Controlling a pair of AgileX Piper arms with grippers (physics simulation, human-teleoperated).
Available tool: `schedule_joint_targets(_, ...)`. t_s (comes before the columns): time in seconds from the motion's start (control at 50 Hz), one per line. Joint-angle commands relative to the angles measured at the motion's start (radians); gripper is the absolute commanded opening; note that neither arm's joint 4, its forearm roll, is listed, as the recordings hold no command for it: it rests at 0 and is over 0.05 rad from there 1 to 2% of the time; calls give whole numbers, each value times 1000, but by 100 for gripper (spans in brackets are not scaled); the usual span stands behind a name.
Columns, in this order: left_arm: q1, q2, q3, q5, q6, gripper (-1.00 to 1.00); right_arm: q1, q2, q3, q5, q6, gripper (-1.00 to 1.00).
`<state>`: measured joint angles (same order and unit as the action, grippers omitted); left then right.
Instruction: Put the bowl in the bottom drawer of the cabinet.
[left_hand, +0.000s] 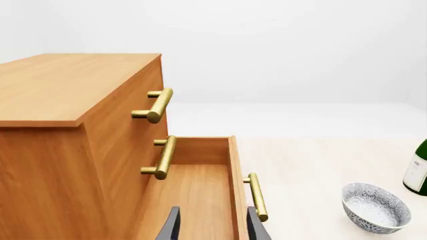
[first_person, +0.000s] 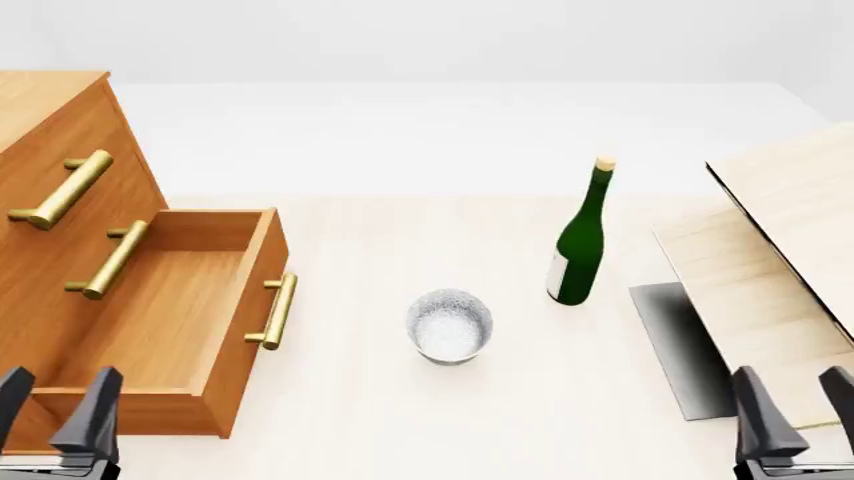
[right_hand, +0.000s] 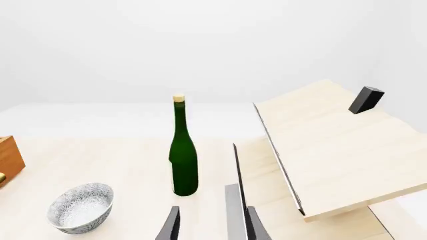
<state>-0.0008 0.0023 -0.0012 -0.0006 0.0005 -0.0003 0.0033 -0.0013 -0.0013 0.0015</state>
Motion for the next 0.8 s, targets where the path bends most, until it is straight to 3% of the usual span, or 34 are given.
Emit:
schedule_joint_targets(0.02, 2, 0, -4, 3, 1, 100, -1, 9, -3, -4, 3, 100)
schedule_joint_targets(0.3, -22, 0, -3, 2, 7, 100, -1, 15, -2, -10, 3, 100)
schedule_joint_targets(0.54, -246, -2, 0, -44, -38, 100, -1, 13, -2, -9, 3, 100)
schedule_joint_targets(0.56, -260, -2, -32, -24, -44, 100, -1, 14, -2, -10, 3, 100)
schedule_joint_targets(0.7, -344, -2, 0, -81, -20, 100, -1, 15, -2, -11, 3, 100)
schedule_joint_targets(0.8, -420, -2, -42, -53, 5, 100, -1, 16, -2, -13, 3, 100)
